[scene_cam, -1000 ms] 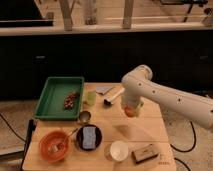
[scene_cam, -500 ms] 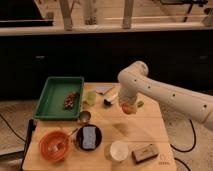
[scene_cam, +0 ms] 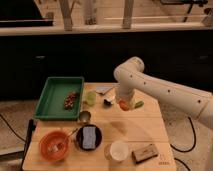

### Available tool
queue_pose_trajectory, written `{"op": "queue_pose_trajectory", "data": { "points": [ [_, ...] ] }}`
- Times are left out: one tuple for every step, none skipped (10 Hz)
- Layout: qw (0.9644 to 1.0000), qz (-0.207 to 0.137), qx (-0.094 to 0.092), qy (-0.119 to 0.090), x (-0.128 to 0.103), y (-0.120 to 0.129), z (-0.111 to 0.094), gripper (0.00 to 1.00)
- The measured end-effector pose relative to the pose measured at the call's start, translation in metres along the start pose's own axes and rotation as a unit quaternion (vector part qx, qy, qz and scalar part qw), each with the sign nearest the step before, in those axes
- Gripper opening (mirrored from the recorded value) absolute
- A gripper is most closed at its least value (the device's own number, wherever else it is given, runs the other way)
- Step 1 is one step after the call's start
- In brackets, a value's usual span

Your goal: Place apple in plastic cup

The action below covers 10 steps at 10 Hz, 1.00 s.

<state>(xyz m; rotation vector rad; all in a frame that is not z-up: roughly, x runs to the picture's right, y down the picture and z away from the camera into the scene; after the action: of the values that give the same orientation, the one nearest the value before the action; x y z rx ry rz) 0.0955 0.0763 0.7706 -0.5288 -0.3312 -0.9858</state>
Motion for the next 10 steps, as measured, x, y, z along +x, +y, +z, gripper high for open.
{"op": "queue_pose_trajectory", "data": {
  "points": [
    [1.0000, -0.007, 0.000, 0.003, 0.001, -0.007, -0.002, 0.03],
    [0.9999, -0.014, 0.000, 0.005, 0.001, -0.012, -0.005, 0.03],
    [0.9998, -0.019, -0.001, 0.006, 0.001, -0.014, -0.006, 0.03],
    [0.9997, -0.023, -0.002, 0.008, 0.001, -0.016, -0.008, 0.03],
    [0.9995, -0.031, -0.003, 0.009, -0.002, -0.022, -0.009, 0.03],
    [0.9992, -0.037, -0.003, 0.010, -0.004, -0.028, -0.010, 0.03],
    [0.9990, -0.043, -0.003, 0.011, -0.006, -0.034, -0.011, 0.03],
    [0.9988, -0.047, -0.004, 0.012, -0.007, -0.037, -0.011, 0.03],
    [0.9986, -0.052, -0.005, 0.011, -0.008, -0.040, -0.010, 0.03],
    [0.9983, -0.058, -0.006, 0.011, -0.008, -0.044, -0.010, 0.03]
  ]
}}
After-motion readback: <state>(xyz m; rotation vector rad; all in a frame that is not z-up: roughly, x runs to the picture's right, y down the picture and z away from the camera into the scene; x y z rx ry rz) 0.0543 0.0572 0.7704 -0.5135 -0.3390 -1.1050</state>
